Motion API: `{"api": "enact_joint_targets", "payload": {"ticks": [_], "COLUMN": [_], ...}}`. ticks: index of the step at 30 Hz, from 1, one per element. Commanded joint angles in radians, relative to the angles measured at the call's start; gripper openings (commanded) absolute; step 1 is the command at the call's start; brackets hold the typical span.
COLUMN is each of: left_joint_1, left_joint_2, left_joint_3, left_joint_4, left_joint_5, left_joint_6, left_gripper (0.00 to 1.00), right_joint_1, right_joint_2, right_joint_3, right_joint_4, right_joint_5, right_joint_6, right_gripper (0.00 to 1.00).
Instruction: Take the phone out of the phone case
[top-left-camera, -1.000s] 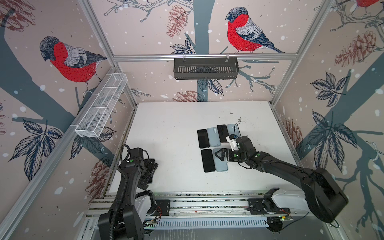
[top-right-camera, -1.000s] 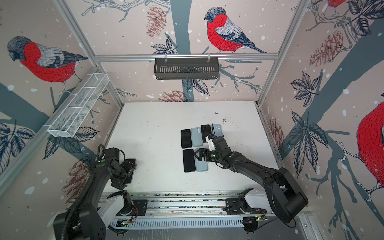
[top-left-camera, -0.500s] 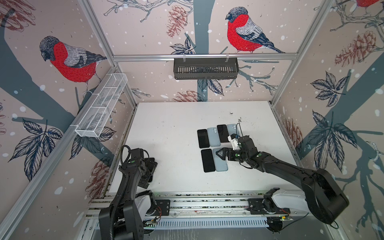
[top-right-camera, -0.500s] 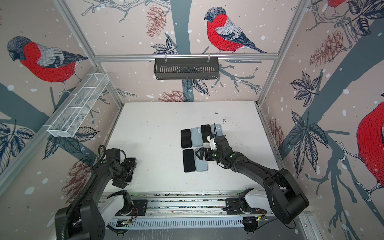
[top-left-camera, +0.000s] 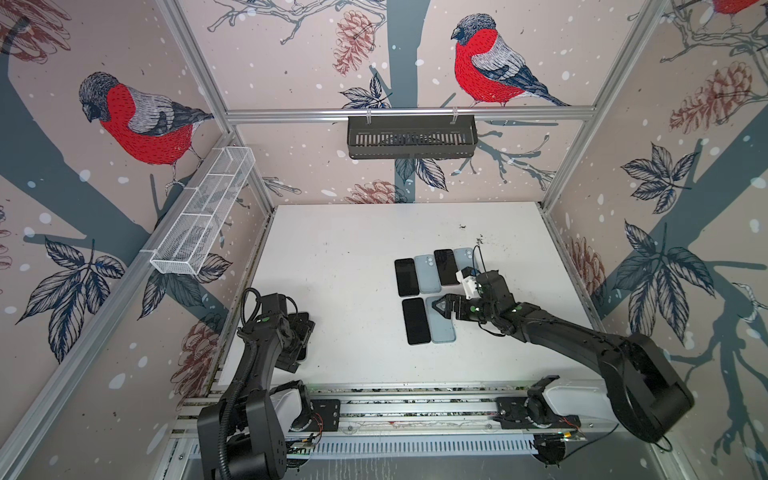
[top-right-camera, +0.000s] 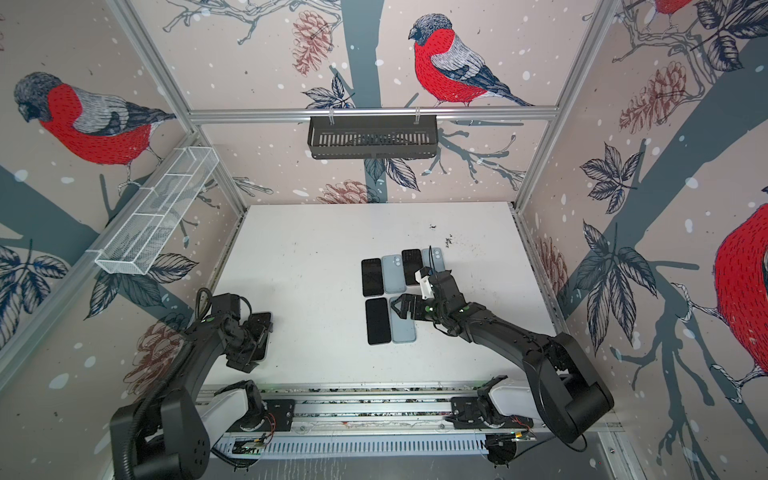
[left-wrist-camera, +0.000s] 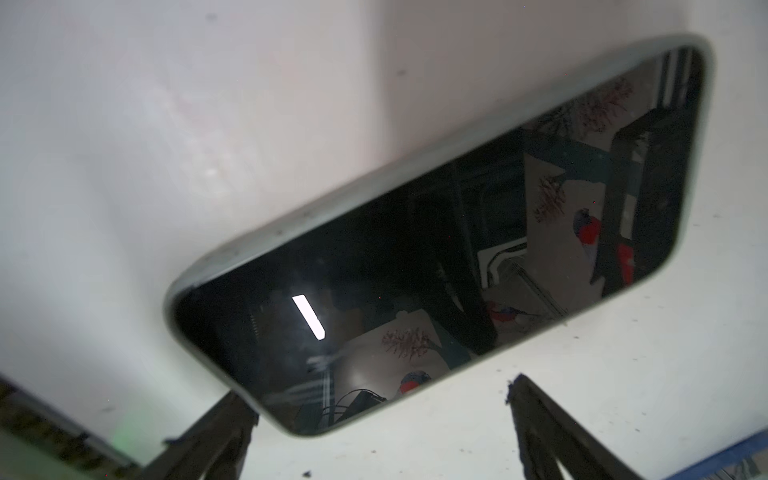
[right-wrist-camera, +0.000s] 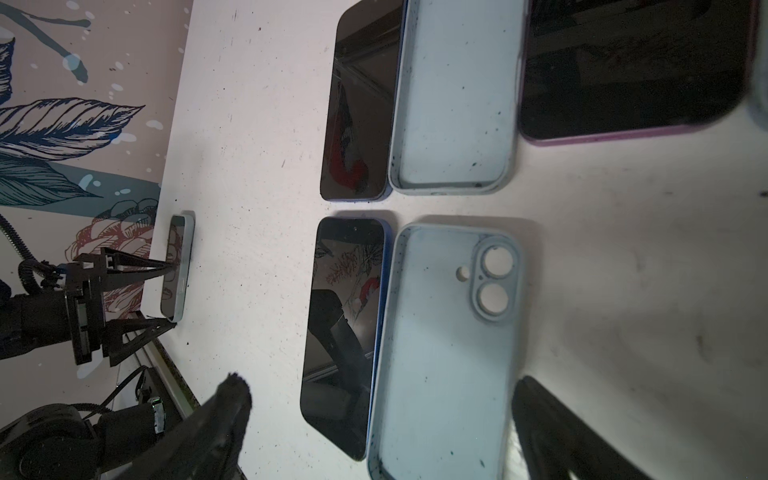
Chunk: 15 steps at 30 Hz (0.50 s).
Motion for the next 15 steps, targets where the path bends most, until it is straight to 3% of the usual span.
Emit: {"api": "enact_joint_targets", "payload": {"ticks": [1,9,12,15], "left_joint_1": [-0.007,-0.094,-0.095,-0.094], "left_joint_2": [0.044,0.115,0.094,0.097], "left_joint_3": [0.025,0.114,0.187,0.28], "left_joint_4": [0.298,0.339,0.227,0.059], "left_joint_5": [0.121,0.161,0.112,-0.006], "left_joint_6": [0.089,0.145,0.199,0.289], "left_gripper": [0.94,0.94,0.94,0.95], "right_joint_1": [0.0,0.001,0.003,0.001], "right_joint_2": [0.009,0.043,0.034,0.029], "right_joint_3": [0.014,0.043,0.049,0.055], "right_joint_4": [0.032,0.047,0.036,0.027], "right_joint_5": [-0.01,-0.026,-0.019,-0.014], "right_joint_6": [0.003,0.016,0.015,0.012], "right_gripper": [1.0,1.0,1.0,1.0]}}
